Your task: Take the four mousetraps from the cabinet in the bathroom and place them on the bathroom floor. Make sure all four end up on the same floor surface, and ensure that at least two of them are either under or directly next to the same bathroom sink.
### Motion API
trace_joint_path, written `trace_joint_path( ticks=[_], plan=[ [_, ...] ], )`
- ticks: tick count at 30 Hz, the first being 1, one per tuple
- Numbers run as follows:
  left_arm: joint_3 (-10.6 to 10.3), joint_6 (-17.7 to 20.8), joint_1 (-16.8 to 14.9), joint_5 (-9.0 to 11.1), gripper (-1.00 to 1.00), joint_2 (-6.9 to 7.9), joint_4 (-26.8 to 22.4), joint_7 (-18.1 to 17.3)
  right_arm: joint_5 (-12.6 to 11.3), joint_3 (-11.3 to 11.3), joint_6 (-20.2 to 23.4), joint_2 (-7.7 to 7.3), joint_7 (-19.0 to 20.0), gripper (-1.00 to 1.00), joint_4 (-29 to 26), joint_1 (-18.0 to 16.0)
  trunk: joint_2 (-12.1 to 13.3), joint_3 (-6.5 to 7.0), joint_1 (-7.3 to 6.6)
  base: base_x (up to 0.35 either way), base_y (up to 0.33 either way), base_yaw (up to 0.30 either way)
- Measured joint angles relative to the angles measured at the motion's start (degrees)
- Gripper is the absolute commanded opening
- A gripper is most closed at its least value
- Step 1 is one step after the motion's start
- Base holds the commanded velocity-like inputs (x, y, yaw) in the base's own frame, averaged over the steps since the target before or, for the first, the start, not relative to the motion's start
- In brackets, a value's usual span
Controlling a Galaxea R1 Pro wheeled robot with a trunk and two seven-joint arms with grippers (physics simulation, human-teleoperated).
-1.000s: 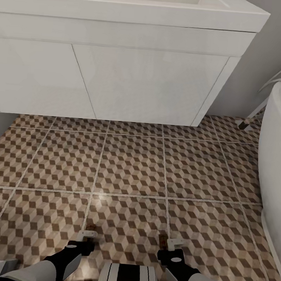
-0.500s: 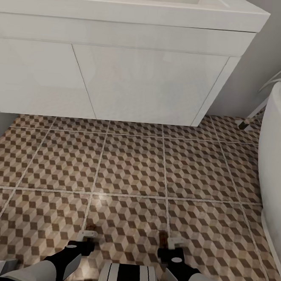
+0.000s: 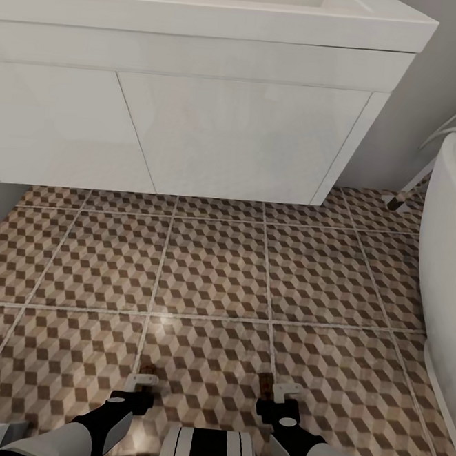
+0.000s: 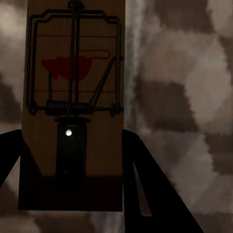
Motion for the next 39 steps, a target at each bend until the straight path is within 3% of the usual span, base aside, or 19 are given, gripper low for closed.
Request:
trace_joint_path(
  ticks=[15,25,39],
  plan=[
    [0.0,0.0,0.0,0.0,-1.0,0.01,-0.1,0.0,1.0,0.0,0.0,0.28,-0.4,-1.0,-0.2,-0.1,0.0,0.0,-0.01,0.263,0.0,0.0],
    [0.0,0.0,0.0,0.0,-1.0,0.0,-0.2,0.0,0.5,-0.2,0.2,0.62,-3.2,-1.0,-0.4,-0.1,0.0,0.0,0.0,0.026,0.0,0.022],
    [0.0,0.0,0.0,0.0,-1.0,0.0,-0.2,0.0,0.4,-0.2,0.3,0.55,-3.5,-1.0,-0.4,-0.1,0.0,0.0,0.0,0.001,0.0,0.1]
  ],
)
